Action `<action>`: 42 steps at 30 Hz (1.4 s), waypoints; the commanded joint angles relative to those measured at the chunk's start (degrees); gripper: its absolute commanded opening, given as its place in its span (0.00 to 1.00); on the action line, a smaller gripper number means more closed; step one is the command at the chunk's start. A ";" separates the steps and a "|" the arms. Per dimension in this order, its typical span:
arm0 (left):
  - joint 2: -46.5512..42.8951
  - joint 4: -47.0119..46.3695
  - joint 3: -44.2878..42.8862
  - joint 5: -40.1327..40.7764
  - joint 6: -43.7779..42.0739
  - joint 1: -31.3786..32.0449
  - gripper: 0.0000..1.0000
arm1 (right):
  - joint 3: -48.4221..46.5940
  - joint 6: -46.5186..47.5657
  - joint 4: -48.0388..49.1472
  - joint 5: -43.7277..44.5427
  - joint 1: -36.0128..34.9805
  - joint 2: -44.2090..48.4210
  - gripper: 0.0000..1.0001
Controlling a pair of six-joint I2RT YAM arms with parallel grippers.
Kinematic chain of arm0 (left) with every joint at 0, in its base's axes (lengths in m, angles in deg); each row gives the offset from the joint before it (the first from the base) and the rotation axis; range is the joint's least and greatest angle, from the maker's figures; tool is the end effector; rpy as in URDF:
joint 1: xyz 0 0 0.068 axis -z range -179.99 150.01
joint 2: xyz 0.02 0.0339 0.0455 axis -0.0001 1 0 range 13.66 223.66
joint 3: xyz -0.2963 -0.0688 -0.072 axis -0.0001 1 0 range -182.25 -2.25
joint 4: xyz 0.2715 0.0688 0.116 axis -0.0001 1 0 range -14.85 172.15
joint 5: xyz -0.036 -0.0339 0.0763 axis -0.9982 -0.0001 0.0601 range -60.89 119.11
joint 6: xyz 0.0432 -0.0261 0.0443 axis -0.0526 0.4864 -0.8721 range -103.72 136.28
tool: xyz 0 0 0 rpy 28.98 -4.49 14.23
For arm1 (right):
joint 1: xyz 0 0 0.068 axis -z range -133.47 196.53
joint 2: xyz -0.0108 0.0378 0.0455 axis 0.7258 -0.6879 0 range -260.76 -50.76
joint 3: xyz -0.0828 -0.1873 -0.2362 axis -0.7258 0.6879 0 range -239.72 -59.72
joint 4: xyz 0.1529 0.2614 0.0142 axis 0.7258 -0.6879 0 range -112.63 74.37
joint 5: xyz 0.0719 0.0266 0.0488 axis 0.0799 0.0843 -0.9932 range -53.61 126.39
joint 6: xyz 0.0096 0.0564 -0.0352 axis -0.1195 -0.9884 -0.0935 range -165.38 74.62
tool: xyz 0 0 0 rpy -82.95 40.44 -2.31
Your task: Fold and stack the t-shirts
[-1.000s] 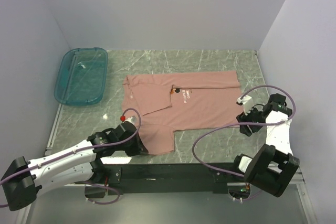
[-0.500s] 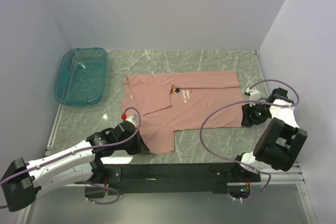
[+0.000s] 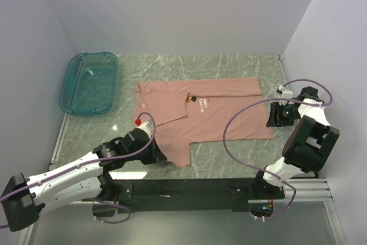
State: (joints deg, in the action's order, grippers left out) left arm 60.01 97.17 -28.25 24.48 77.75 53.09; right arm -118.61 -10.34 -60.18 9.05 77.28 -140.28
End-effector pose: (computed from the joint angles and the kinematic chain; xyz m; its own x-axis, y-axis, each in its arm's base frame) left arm 0.1140 -0.1590 0.2040 -0.9250 -0.2267 -0.3050 0.0420 0.7366 -0.6750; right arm 0.2944 -0.1464 0.2052 -0.8831 -0.0682 -0.4642 -0.1878 0.9580 0.2167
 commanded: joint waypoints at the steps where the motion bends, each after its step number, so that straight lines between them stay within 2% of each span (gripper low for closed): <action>1: -1.17 -3.21 -0.55 1.11 -2.59 0.10 0.01 | -1.84 -4.19 0.08 2.45 0.37 -1.62 0.56; 12: -2.32 -5.76 2.01 0.14 -4.69 0.10 0.00 | -1.14 -6.83 1.40 9.92 0.28 -5.14 0.53; 29: -2.67 -7.17 3.59 -0.83 -6.19 0.09 0.00 | 2.82 -5.69 -0.36 10.72 -2.09 -6.46 0.50; 37: -2.05 -7.78 3.50 -0.83 -5.57 0.01 0.00 | 3.70 -6.39 0.70 10.90 -3.41 -7.26 0.41; 42: -1.87 -7.61 3.24 -0.56 -5.40 0.09 0.00 | 3.44 -7.27 1.66 11.51 -3.41 -6.55 0.32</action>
State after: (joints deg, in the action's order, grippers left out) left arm 58.19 92.07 -24.86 24.31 72.70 53.09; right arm -115.90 -16.65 -59.66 19.92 74.41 -147.05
